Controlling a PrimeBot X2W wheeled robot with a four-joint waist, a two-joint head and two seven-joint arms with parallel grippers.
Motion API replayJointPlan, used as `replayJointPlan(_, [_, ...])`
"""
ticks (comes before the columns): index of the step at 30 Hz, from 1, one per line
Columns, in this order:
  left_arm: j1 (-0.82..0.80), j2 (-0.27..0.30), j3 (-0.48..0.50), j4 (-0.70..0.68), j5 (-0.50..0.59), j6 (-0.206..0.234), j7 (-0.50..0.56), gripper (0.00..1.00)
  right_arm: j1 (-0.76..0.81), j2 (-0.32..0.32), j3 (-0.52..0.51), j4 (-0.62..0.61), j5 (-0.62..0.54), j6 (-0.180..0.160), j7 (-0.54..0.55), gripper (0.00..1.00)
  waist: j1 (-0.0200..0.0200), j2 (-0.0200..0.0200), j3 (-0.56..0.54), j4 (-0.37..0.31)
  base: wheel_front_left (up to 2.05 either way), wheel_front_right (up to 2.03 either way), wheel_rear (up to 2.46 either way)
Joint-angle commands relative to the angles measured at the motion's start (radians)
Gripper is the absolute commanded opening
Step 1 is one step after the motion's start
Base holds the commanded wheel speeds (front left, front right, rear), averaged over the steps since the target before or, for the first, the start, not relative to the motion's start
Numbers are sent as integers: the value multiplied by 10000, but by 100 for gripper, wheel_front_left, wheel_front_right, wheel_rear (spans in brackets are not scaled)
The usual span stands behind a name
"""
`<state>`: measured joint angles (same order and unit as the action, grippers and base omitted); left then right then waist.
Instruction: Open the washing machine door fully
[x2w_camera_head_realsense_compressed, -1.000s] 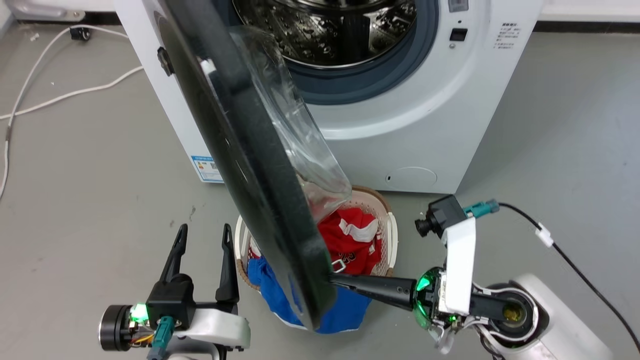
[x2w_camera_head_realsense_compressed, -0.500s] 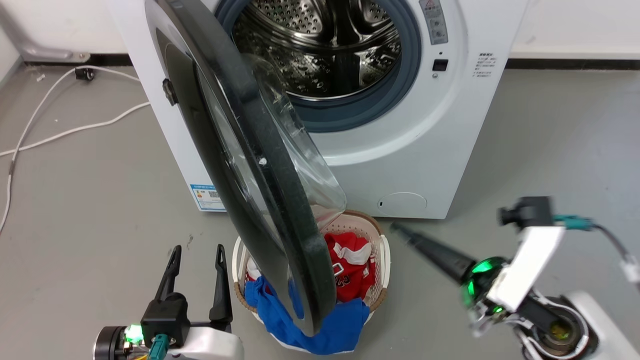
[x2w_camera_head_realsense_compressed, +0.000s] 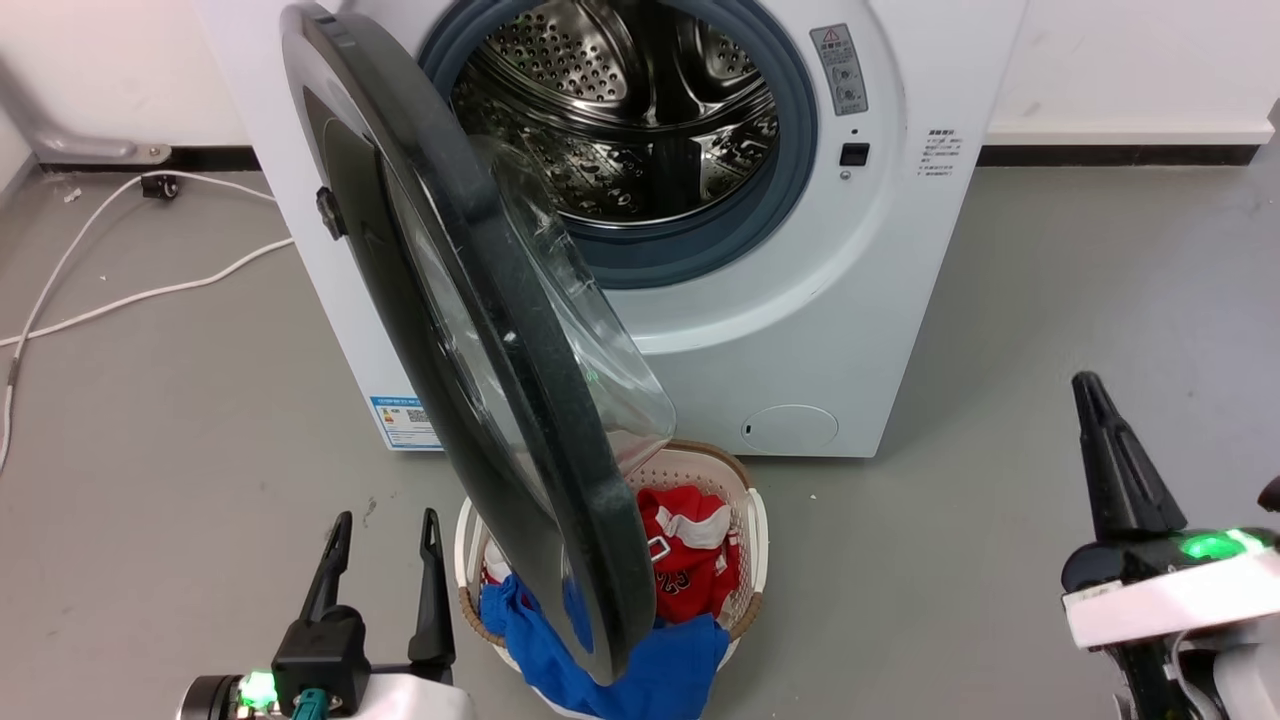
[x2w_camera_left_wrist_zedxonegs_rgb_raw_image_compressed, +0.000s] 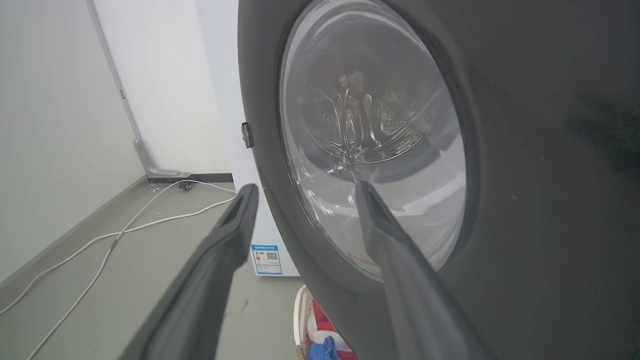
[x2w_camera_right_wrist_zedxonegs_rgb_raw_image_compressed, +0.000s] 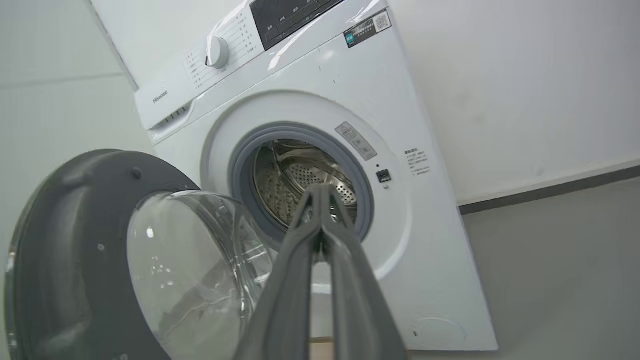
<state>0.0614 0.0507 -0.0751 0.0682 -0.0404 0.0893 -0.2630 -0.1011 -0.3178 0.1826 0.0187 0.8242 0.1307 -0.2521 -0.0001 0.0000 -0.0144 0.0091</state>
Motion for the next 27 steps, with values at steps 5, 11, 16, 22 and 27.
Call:
replayJointPlan(5, [167, -8, 5, -64, 23, 30, -28, 100, 558, 1214, -1166, -400, -3490, -1, -123, 0, 1, 0, -70, -16, 0, 0, 0])
replayJointPlan(11, [118, -7, -46, -76, 41, -6, -28, 100, 1470, 2292, -1663, -1013, -6058, 1, -127, 0, 1, 0, -86, 49, 0, 0, 0])
replayJointPlan(16, [151, -7, -91, -60, 35, -21, -28, 100, 2146, 2626, -1842, -1176, -6955, -1, -129, 0, 1, 0, -144, 118, 0, 0, 0])
replayJointPlan(22, [266, -9, -139, -77, 20, 9, -28, 100, 2974, 2687, -2037, -1195, -7097, -1, -130, 0, 1, 0, -247, 175, 0, 0, 0])
replayJointPlan(27, [350, -9, -219, -118, 36, 6, -28, 100, 3277, 2688, -2275, -1013, -6778, -1, -130, 100, 1, 0, -304, 194, 0, 0, 0])
